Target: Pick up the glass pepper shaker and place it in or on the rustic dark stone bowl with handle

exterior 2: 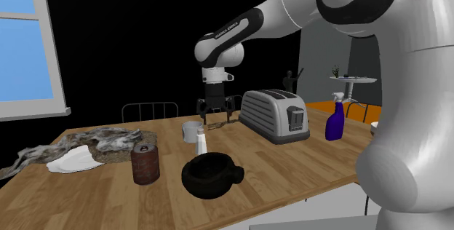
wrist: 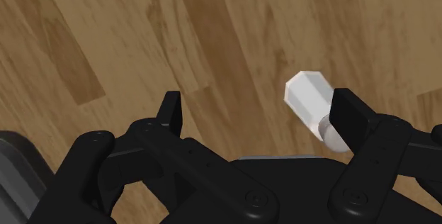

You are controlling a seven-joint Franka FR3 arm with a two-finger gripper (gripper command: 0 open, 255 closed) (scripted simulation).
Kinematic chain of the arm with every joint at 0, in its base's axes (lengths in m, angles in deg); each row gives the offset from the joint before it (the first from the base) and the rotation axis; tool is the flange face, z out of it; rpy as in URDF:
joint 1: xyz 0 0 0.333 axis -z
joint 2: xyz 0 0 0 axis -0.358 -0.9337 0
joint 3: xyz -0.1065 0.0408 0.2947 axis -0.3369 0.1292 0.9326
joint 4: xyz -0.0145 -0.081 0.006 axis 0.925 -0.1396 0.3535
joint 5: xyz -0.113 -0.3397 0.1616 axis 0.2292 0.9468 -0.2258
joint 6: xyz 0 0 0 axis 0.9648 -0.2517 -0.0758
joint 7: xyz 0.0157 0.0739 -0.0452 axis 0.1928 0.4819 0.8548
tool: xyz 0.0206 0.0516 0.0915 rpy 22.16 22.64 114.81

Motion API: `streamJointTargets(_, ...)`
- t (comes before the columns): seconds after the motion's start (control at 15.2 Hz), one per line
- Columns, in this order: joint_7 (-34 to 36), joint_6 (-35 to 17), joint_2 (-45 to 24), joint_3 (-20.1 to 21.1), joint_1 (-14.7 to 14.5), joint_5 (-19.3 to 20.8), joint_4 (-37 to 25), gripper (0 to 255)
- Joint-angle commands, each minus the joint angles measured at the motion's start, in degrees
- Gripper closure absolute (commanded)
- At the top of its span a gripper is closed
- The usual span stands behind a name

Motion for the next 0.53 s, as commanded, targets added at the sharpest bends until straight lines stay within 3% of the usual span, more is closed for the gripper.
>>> streamJointTargets(0.0,2.50,0.61,-5.17,-0.10,-1.83,2.10,-5.34,0)
streamJointTargets(0.33,6.70,3.29,-17.48,-1.40,-7.25,6.20,-19.85,0)
streamJointTargets(0.46,6.81,1.86,-17.69,-1.57,-7.22,6.31,-18.61,0)
